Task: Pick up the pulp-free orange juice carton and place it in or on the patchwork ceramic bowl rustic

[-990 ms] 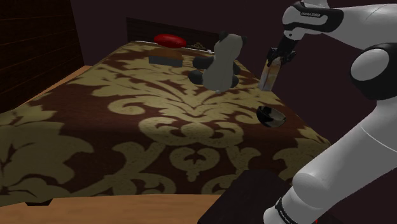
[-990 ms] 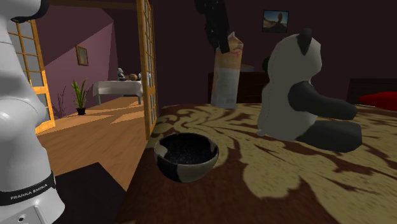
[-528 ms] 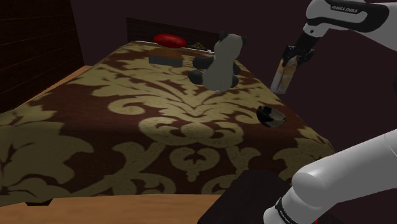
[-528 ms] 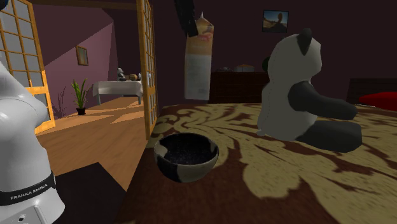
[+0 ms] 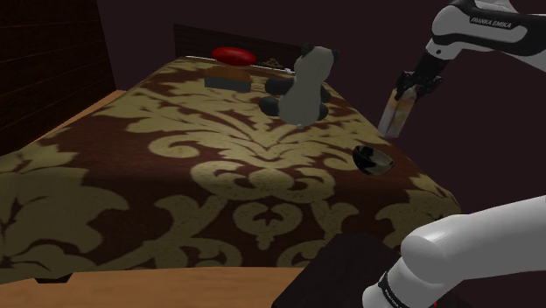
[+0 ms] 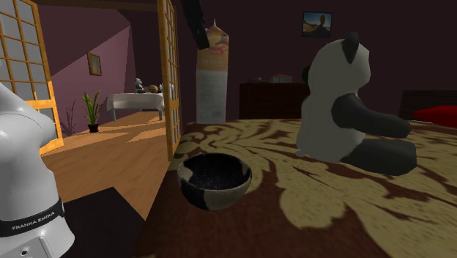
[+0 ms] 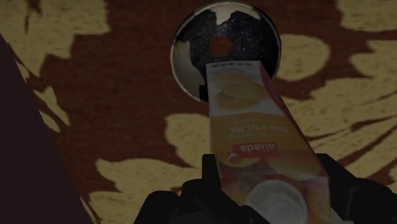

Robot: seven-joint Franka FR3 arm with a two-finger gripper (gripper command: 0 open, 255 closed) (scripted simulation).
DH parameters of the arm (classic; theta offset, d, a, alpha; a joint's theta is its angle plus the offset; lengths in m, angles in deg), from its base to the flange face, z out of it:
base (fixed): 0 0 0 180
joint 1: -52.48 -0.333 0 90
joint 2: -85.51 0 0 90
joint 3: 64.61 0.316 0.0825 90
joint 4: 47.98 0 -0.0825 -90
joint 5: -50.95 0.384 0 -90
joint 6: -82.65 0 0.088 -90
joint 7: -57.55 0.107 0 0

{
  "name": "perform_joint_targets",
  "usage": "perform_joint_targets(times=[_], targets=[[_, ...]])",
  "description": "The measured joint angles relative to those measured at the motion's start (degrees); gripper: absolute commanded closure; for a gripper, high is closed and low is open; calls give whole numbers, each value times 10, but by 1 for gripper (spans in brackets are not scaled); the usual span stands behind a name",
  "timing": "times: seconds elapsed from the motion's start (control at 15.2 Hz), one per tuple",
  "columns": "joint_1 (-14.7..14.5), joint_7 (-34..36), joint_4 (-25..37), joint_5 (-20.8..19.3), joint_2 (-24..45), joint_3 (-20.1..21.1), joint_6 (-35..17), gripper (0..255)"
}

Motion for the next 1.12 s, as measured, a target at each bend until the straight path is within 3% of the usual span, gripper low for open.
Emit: perform_joint_targets(times=[1.12], targets=[[11, 12, -154, -19, -28, -11, -126, 255]])
